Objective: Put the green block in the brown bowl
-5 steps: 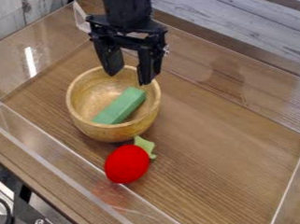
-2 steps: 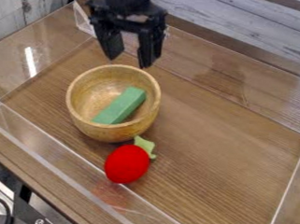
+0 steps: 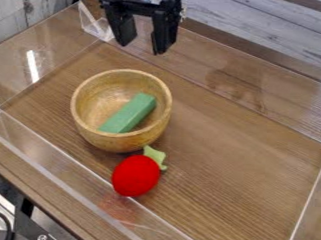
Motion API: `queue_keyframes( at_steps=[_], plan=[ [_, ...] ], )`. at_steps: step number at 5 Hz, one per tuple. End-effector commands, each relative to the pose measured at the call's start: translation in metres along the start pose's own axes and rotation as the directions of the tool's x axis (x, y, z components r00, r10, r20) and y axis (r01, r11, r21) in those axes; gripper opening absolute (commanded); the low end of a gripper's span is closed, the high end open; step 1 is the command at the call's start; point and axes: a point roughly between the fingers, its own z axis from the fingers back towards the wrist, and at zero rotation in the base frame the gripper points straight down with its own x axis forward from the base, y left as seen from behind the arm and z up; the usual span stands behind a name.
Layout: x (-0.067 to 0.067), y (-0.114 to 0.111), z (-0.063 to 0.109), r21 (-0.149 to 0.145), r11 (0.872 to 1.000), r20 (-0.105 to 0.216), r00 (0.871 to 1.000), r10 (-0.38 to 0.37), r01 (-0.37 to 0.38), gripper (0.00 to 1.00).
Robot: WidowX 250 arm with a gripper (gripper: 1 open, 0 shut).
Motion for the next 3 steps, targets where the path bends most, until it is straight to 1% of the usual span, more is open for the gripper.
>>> queue_keyframes(
  at_steps=[1, 2, 3],
  plan=[
    [-0.003, 0.011, 0.008, 0.011, 1.000, 0.037, 0.999, -0.028, 0.027, 1.00],
    [-0.012, 0.022, 0.004, 0.013, 0.998, 0.033, 0.998, -0.054, 0.053, 1.00],
    [-0.020, 0.028, 0.010, 0.011, 0.998, 0.033, 0.998, -0.060, 0.060, 1.00]
  ],
)
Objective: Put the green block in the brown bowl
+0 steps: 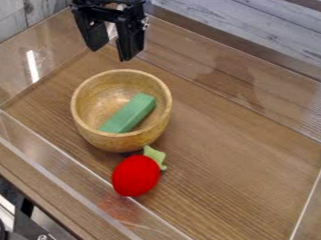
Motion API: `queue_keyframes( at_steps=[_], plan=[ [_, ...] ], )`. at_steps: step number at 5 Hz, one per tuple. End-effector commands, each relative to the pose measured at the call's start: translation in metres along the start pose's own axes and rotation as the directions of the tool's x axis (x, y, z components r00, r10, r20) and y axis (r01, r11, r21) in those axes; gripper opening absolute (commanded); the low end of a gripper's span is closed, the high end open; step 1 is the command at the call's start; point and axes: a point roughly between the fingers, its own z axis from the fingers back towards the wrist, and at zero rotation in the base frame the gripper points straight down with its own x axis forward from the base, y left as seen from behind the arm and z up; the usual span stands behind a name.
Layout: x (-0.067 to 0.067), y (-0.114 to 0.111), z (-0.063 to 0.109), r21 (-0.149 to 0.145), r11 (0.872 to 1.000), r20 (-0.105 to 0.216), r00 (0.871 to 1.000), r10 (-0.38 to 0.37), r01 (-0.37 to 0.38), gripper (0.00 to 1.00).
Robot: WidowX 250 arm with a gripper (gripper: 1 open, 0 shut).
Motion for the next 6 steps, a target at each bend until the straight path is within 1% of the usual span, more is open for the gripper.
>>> queue_keyframes(
  at_steps=[1, 2, 3, 4, 5, 6],
  plan=[
    [-0.002, -0.028, 0.012, 0.010, 0.997, 0.022, 0.996, -0.081, 0.081, 1.00],
    [0.001, -0.068, 0.013, 0.006, 0.983, 0.016, 0.983, -0.185, 0.185, 1.00],
    [0.013, -0.093, 0.000, 0.003, 0.959, 0.006, 0.959, -0.282, 0.282, 1.00],
    [0.027, -0.115, -0.008, 0.011, 0.939, 0.016, 0.939, -0.343, 0.343, 1.00],
    [0.034, -0.123, -0.015, 0.023, 0.949, 0.025, 0.949, -0.314, 0.313, 0.00],
    [0.043, -0.130, -0.022, 0.033, 0.958, 0.033, 0.958, -0.285, 0.284, 1.00]
  ],
)
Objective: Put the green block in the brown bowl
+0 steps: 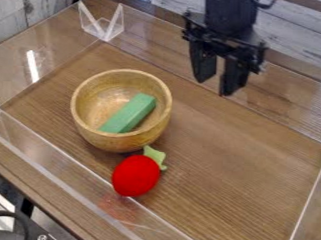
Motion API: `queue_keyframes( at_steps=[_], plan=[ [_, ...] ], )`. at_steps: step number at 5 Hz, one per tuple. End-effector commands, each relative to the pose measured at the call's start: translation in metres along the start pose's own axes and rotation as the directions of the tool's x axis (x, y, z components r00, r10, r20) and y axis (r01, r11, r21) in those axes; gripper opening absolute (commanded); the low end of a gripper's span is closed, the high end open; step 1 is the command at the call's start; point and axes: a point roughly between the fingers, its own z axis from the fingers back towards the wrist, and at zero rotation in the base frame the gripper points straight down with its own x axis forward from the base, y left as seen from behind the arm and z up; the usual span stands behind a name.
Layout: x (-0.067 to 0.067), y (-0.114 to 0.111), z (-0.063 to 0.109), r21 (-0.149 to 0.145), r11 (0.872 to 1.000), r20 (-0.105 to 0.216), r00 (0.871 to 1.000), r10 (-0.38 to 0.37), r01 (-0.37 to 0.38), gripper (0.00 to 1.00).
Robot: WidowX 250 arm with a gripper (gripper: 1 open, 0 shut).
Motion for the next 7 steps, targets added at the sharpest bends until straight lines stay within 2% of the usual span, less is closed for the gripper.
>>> queue_keyframes(
  at_steps=[1, 2, 3, 4, 5, 7],
  plan=[
    [0.015, -0.008, 0.012, 0.014, 1.000, 0.069, 0.997, 0.017, -0.018, 1.00],
    [0.023, -0.011, 0.006, 0.020, 0.999, 0.075, 0.997, -0.035, 0.034, 1.00],
    [0.030, -0.013, 0.002, 0.034, 0.997, 0.089, 0.994, -0.067, 0.064, 0.00],
    [0.036, -0.019, 0.003, 0.046, 0.998, 0.105, 0.993, -0.050, 0.045, 1.00],
    [0.041, -0.024, 0.005, 0.054, 0.998, 0.123, 0.992, -0.036, 0.029, 1.00],
    [0.043, -0.013, 0.000, 0.057, 0.998, 0.159, 0.986, -0.041, 0.032, 1.00]
  ],
)
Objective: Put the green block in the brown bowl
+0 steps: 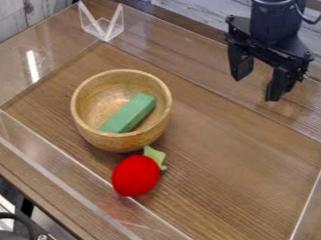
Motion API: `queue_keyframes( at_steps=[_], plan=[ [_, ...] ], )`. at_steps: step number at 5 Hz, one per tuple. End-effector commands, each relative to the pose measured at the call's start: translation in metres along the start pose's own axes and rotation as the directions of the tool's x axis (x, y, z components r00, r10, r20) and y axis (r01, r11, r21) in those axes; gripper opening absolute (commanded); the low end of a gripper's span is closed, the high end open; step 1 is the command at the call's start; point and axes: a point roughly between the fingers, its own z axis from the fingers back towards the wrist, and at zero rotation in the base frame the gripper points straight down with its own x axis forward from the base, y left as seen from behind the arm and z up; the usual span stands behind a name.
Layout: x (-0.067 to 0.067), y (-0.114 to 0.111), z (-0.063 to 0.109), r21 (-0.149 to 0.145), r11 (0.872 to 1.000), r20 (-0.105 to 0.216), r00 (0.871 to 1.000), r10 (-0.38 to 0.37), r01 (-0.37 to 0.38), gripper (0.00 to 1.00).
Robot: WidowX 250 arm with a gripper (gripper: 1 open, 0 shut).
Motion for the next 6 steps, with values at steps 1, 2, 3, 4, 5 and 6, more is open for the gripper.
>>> queue_keyframes(
  at_steps=[1, 2, 3, 4, 5, 6],
  plan=[
    [0.002, 0.004, 0.004, 0.000, 1.000, 0.034, 0.999, -0.008, 0.008, 0.00],
    [0.001, 0.005, 0.004, 0.002, 1.000, 0.044, 0.999, 0.003, -0.004, 1.00],
    [-0.005, 0.007, 0.010, 0.019, 0.998, 0.054, 0.997, 0.058, -0.059, 1.00],
    [-0.006, 0.009, 0.018, 0.039, 0.992, 0.073, 0.991, 0.113, -0.116, 1.00],
    [0.006, 0.000, 0.020, 0.039, 0.992, 0.085, 0.989, 0.119, -0.123, 1.00],
    [0.015, -0.011, 0.017, 0.022, 0.996, 0.076, 0.994, 0.084, -0.086, 1.00]
  ],
)
